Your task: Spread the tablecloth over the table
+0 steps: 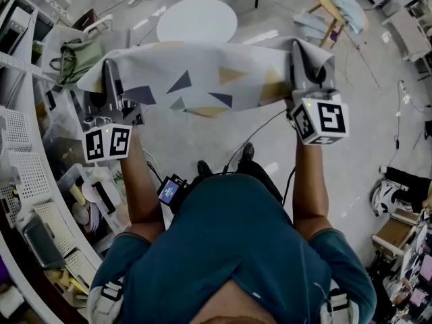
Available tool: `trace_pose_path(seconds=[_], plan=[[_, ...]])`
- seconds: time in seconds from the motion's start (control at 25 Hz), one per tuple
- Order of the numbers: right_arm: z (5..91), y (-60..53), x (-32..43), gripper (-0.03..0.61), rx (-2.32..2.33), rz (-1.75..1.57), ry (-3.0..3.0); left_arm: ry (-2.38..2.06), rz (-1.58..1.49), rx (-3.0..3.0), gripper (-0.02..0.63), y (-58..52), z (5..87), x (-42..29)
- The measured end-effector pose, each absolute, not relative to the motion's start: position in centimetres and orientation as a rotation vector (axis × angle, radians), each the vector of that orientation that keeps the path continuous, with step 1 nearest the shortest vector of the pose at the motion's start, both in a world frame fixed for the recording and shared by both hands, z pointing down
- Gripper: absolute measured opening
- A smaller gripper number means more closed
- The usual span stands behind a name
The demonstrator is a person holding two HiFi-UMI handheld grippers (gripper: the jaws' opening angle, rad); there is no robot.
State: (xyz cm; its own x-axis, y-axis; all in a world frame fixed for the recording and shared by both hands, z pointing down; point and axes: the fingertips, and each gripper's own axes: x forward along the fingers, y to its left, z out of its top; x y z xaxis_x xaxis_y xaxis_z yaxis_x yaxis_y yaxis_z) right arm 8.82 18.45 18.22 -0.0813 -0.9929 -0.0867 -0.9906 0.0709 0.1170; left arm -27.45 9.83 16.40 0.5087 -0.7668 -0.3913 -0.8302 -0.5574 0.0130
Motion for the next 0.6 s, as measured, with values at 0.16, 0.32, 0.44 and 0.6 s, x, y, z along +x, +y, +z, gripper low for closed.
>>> trace_pose_path(seconds=[0.16,0.32,0.44,0.6], plan=[[18.1,17.1,12.2,0.015,2.092,-0.216,-2.341,1.42,0.514,-2.542,0.028,9.8,16.2,-24.4],[17.7,15.4,15.1,0.015,2.05,-0.226,-2.402,1.471,0.505,-2.501,0.028,9.6,15.9,-21.7],[17.8,14.0,16.7,0.015,2.016,-0.232,-2.443,1.51,0.496,-2.47,0.028,9.4,16.0,-20.3],[18.5,12.4,18.6,0.015,1.965,-0.221,-2.486,1.558,0.479,-2.436,0.028,9.3,16.4,-18.6]])
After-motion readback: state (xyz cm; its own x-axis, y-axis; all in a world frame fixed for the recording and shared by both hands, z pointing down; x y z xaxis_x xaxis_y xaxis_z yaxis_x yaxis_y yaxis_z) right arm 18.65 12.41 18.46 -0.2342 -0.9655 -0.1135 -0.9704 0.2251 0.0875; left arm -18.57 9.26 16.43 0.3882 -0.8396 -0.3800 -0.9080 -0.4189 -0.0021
